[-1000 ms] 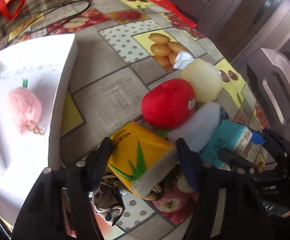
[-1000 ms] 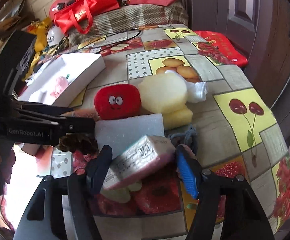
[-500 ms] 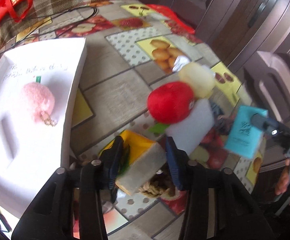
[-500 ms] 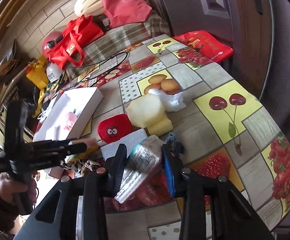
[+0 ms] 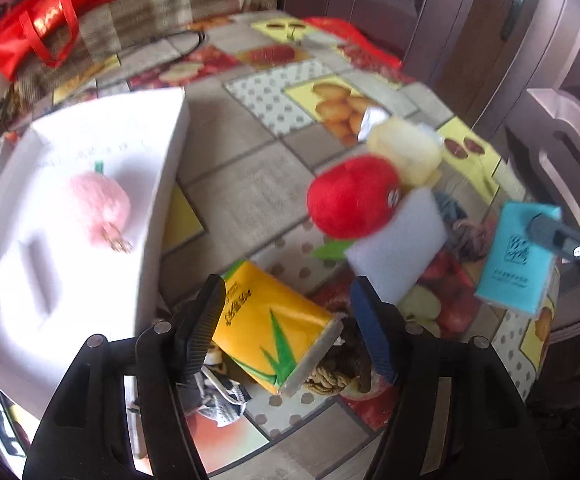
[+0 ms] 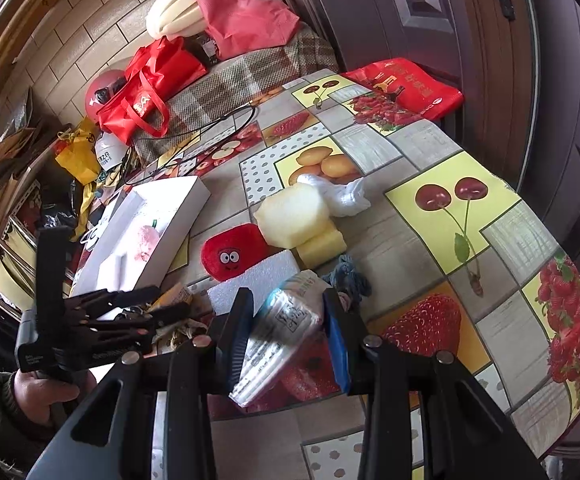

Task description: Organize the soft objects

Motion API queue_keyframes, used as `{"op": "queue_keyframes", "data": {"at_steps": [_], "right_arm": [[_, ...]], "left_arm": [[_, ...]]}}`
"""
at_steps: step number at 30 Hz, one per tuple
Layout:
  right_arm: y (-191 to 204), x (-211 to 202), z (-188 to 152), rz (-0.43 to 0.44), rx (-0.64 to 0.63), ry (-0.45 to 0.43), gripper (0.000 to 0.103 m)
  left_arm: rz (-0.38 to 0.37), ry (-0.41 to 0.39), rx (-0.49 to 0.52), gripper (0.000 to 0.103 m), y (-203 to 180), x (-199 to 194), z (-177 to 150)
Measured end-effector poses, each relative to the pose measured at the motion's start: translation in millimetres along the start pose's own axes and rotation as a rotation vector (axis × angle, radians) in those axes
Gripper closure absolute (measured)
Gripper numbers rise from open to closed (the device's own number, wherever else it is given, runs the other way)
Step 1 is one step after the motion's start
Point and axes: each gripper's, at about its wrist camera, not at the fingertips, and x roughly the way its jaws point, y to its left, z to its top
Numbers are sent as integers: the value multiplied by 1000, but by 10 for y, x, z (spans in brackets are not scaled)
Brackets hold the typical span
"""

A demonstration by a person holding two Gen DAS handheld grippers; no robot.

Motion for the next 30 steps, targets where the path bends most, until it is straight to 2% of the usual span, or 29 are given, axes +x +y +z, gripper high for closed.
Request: {"op": "queue_keyframes", "data": {"at_steps": [4,9,13,17,20,21,22,25,27,29,30], "right_arm": [[-3,-29,7,4,5,-6,68],[-32,-26,1,5,20,-8,68],[-6,-6,-17,7,12,4,68],[3,-10,-26,6,11,2,68],[-30,-11,-19,1,25,-2,68],[-34,-11,-19,0,28,-3,68],[-40,-13,-18,-1,29,-4,68],[-40,-5,-16,2,27,-3,68],[-41,-7,-14,3,24,-2,67],[-46,-17,-8,4,20,-6,67],[-46,-26,-2,3,19,-9,67]], "left_arm": [[-9,1,-34,38,84,-59,-7],[33,92,-67,37,75,137,-54],[77,111,-40,37,-15,236,-34],[82,102,0,40,-47,261,-51],[23,55,-8,54,-20,163,-57],[-18,34,-8,64,-21,117,-55],[-46,25,2,68,-34,91,-56],[-123,8,58,68,-139,53,-86],[-113,-7,80,68,-207,8,-101],[-94,-34,57,66,-175,-87,-83],[-83,-41,46,59,-156,-116,-71]]}}
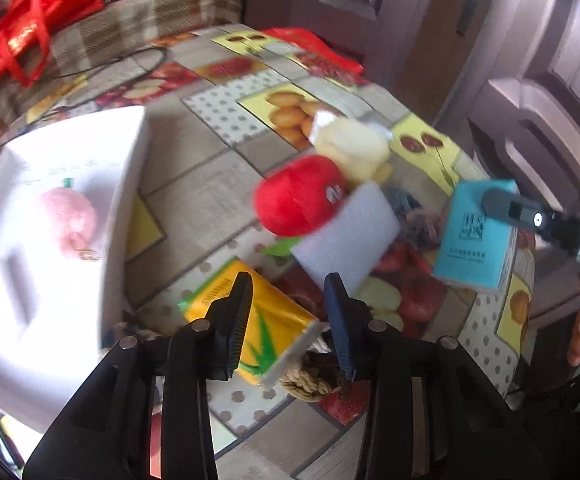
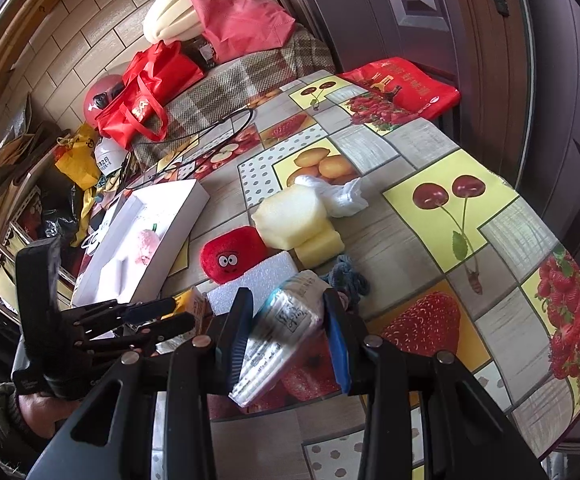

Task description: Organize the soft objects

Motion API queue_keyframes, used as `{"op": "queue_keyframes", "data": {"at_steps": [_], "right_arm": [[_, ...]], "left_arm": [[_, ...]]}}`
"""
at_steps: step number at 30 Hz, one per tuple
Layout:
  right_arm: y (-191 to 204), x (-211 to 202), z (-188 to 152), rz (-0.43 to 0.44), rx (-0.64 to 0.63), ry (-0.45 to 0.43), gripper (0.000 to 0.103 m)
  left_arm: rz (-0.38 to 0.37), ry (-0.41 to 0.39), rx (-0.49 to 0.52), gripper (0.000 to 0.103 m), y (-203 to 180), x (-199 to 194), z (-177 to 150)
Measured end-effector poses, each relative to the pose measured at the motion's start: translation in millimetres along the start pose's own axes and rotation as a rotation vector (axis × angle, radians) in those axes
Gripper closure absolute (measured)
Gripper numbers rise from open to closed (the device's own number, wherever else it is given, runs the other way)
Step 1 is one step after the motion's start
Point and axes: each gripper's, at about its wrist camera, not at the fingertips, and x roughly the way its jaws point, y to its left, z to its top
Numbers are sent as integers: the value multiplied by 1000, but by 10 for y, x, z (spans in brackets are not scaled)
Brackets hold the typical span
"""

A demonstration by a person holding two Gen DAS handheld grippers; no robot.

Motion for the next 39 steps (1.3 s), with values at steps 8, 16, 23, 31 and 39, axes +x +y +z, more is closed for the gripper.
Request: {"op": "queue_keyframes", "data": {"at_steps": [8,16,23,31,39], "right_arm": [[-35,15,4,8,14,-1,67],[-11,0,-5,9,2,-2,67],[-42,-81,9,-20,0,-40,68],[309,-459,296,22,-98,-204,68],[724,-536,484,104,-170,-267,68]], "left_arm": [[79,114,-167,11,272,109,9],[104,228,-190,28,139,493,59],[15,177,-181,53,129,333,6],[28,-133,-122,53,39,-678,205],[97,-325,-142,53,247,-1433,126]]}}
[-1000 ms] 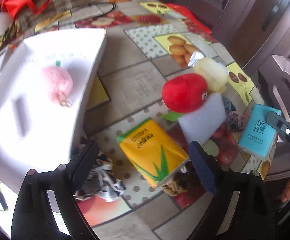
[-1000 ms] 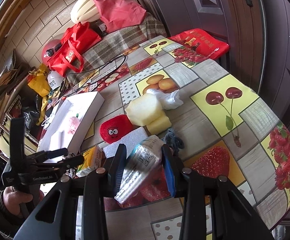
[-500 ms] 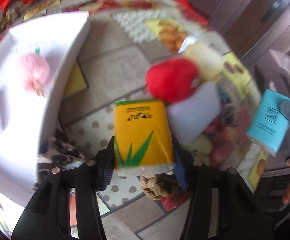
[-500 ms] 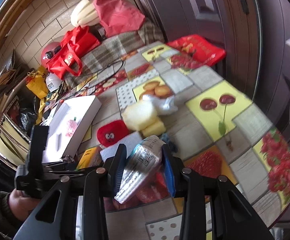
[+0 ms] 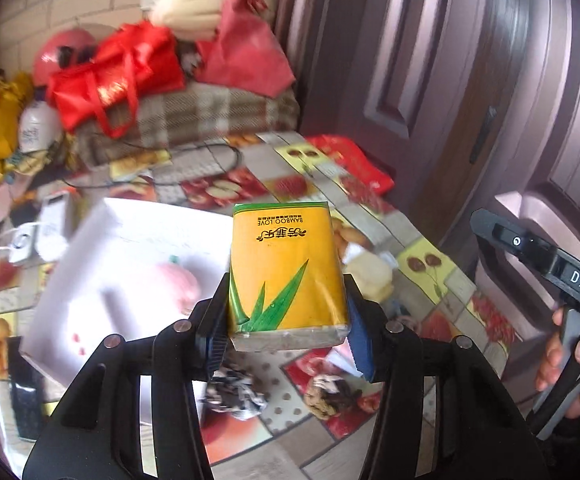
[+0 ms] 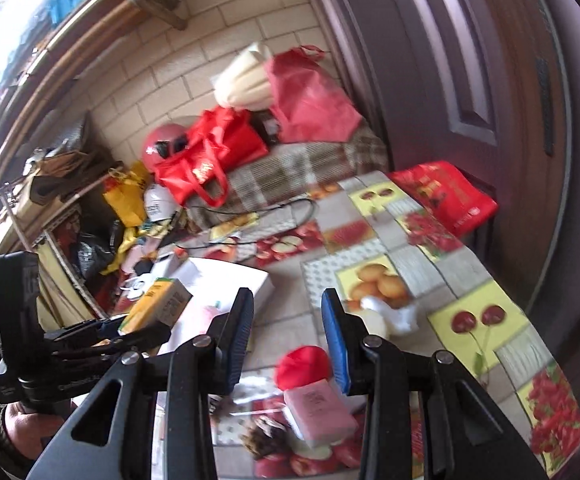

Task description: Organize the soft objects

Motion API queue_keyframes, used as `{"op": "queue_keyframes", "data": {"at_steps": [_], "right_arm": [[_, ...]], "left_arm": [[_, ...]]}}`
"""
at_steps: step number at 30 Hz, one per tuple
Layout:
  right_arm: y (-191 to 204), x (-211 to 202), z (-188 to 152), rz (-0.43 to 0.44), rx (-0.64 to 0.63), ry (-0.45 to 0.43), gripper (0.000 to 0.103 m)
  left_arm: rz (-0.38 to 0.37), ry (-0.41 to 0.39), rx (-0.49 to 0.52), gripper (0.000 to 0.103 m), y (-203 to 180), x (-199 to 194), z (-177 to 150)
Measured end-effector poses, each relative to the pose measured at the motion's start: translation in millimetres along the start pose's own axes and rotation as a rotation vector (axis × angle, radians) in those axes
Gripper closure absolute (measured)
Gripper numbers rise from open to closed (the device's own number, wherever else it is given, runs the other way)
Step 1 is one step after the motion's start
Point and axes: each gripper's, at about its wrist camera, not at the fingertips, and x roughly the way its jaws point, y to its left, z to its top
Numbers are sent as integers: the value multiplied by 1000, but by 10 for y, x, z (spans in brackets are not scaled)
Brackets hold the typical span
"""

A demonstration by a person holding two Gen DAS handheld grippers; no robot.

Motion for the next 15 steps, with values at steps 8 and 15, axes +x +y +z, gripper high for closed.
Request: {"op": "queue_keyframes", "data": {"at_steps": [8,15], "right_arm": [[158,197,39,12,-7,29,71],[-149,495,-464,-141,-51,235,21]], "left_arm": [[59,-55,-110,53,499,-314,-48],[46,-65,-123,53,554,-339,-98]]}}
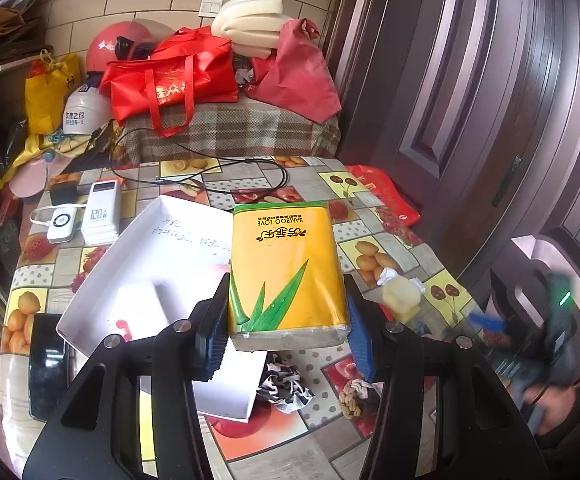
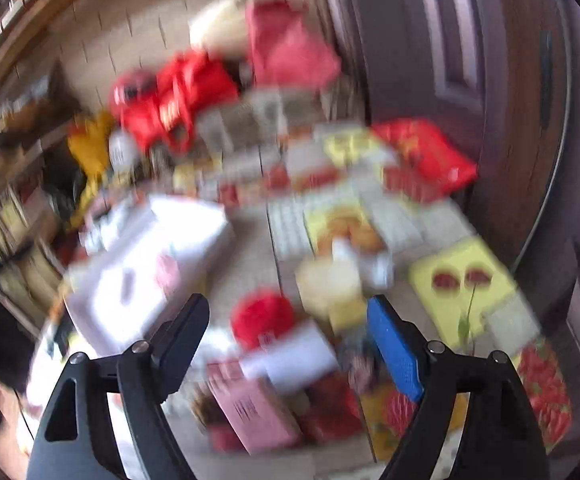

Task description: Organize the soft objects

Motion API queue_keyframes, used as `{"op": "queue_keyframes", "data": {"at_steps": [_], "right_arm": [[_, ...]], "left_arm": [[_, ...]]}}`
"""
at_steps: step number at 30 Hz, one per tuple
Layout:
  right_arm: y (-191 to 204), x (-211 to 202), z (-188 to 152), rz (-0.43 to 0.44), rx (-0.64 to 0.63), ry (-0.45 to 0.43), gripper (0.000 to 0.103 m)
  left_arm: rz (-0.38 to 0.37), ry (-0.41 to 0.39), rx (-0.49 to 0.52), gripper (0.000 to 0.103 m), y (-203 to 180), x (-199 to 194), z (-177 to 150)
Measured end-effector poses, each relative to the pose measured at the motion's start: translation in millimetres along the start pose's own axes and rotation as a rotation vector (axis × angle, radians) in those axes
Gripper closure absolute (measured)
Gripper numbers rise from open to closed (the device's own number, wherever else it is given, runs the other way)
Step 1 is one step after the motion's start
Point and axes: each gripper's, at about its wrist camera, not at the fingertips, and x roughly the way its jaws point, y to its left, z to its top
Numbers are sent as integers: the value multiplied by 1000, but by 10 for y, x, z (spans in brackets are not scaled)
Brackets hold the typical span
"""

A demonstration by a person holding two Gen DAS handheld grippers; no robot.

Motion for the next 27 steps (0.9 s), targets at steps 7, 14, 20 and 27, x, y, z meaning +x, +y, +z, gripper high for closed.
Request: {"op": "queue_keyframes", "data": {"at_steps": [7,14,20,27], "right_arm": [[244,479,-524,12,-181,190,22],[318,677,-652,60,-238,298,52],[325,170,-272,95,-200,122,59],[732,-758,761,208,-195,-274,59]], "left_arm": [[-7,13,18,53,-28,25,-10],[3,-5,14,53,0,-41,-38],[59,-65,38,53,115,-220,108],[141,-166,56,52,306,-576,583]]}}
